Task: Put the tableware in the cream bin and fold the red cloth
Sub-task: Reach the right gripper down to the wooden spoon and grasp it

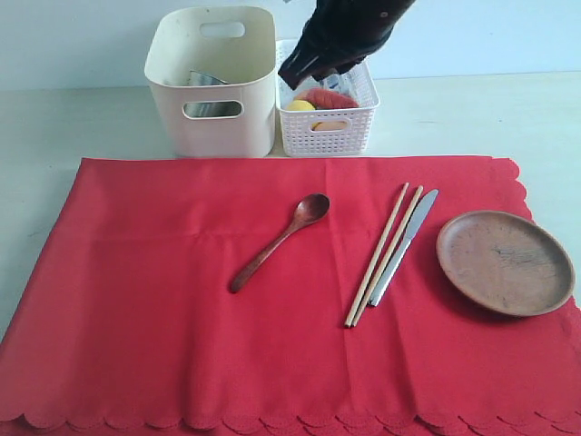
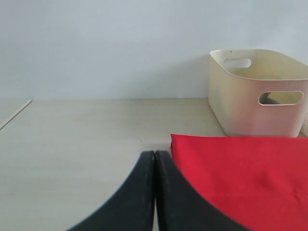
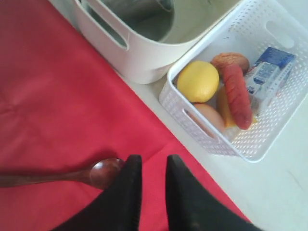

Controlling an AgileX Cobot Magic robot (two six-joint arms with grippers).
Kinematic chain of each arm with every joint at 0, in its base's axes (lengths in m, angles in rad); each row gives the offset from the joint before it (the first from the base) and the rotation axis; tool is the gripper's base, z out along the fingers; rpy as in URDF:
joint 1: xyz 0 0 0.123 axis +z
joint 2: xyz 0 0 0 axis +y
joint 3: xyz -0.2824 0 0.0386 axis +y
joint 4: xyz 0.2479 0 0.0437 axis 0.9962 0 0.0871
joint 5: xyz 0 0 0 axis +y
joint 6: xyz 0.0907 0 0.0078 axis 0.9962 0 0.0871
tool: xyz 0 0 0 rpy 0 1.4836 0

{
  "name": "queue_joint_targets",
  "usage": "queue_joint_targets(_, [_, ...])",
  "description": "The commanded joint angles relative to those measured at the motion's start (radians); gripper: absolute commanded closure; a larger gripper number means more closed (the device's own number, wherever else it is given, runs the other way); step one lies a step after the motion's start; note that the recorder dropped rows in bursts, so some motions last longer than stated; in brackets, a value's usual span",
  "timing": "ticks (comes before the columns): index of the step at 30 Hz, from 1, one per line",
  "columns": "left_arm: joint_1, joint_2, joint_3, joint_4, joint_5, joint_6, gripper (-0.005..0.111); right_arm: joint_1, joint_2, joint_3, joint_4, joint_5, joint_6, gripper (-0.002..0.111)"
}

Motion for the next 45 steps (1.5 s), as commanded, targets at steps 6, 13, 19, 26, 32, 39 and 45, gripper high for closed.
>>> queue_joint_targets(6, [0.002, -0.005, 0.003, 0.000, -0.004, -0.006, 0.104, -0.003, -0.027, 0.109, 0.331, 0.017, -0.397, 0.108])
queue_joint_targets(13, [0.002, -0.005, 0.003, 0.000, -0.004, -0.006, 0.104, -0.003, -0.012, 0.185, 0.540, 0.147, -0.913, 0.108])
queue_joint_targets(19, [0.002, -0.005, 0.003, 0.000, -0.004, -0.006, 0.104, -0.003, 0.075, 0.185, 0.536, 0.063, -0.915, 0.072])
queue_joint_targets(26, [0.002, -0.005, 0.003, 0.000, -0.004, -0.006, 0.104, -0.003, 0.144, 0.185, 0.536, 0.058, -0.971, 0.054])
queue_joint_targets(32, [0.002, -0.005, 0.003, 0.000, -0.004, -0.006, 0.104, -0.003, 0.194, 0.181, 0.538, 0.048, -1.020, 0.054])
queue_joint_targets(39, [0.002, -0.005, 0.003, 0.000, -0.004, -0.006, 0.104, -0.003, 0.247, 0.181, 0.538, 0.004, -1.031, 0.054])
queue_joint_targets(45, [0.002, -0.005, 0.003, 0.000, -0.004, -0.006, 0.104, -0.003, 0.285, 0.181, 0.538, -0.047, -1.066, 0.054])
